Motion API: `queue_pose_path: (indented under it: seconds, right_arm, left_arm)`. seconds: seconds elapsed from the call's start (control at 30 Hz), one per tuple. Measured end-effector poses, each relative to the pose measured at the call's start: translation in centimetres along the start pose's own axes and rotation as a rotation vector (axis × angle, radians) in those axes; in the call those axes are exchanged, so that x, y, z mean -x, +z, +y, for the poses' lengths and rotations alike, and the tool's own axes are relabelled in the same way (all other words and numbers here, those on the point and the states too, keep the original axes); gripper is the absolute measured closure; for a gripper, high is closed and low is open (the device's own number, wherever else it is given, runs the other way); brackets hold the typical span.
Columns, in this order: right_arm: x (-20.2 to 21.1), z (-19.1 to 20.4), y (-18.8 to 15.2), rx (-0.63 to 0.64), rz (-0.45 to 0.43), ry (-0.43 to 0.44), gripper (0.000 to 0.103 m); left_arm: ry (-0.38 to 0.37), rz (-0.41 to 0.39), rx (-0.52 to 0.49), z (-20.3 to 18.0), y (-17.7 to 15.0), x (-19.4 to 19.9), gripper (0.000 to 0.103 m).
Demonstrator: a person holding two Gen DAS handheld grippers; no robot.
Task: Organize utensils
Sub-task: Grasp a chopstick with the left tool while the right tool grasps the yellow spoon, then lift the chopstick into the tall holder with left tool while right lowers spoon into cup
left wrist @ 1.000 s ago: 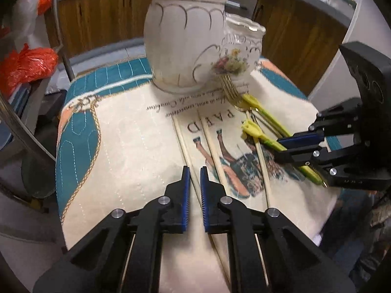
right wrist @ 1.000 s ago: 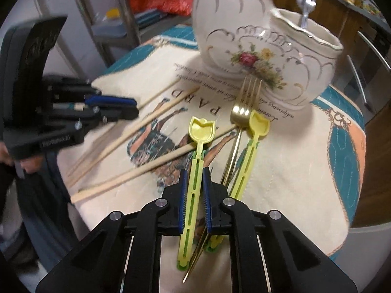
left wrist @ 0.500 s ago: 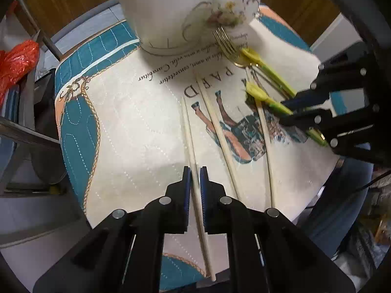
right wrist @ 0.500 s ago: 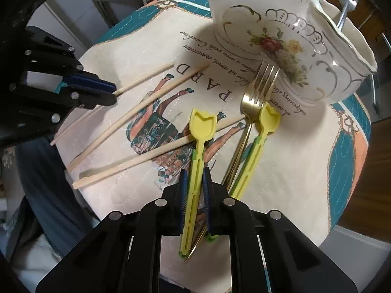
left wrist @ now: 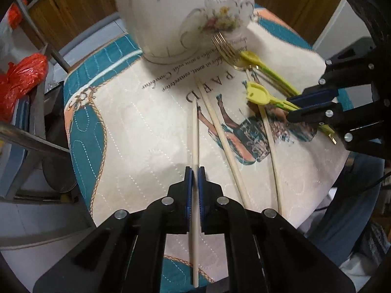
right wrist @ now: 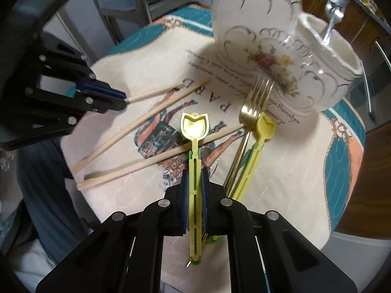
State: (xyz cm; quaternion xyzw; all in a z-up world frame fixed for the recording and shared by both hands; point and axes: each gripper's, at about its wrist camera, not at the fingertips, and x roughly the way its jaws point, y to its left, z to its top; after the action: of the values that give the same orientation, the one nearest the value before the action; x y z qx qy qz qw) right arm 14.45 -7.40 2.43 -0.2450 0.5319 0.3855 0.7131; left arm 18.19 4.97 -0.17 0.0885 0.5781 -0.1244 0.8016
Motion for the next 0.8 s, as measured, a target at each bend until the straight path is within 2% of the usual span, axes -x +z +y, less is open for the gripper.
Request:
queue_pose_path:
  seconds: [0.07,0.2,0.43,0.53,0.8]
  right_arm:
    - [1.1,-0.4,-0.6,-0.007,-0.054,0.016,0.093]
    - [3.1,-1.1,-2.1,-0.028,-0.176,0.059,0.093]
    - [4.9,-4.3,-3.8,-0.130,-0.350,0.127,0.093]
    - [5.1,-5.4,-4.2,-0.174,-0.422,0.149,0.093]
    - [7.3,-7.3,-5.1,-0.234,-0.596,0.158,0.093]
  left_arm:
    - [-0.005,-0.049,0.027,0.7,-0.6,0.7,0.099]
    - [-0.026,-0.204,0.104,1.8,-1.5,2.6,0.099]
    - [0.051,-0.485,0.140,0.7,-3.5,6.1,0.099]
    - [0.062,-0.575,0.163,0.6,-4.1,7.3,0.098]
    - [0.082,-0.691,0.178,0.4,-2.8,8.1,0.098]
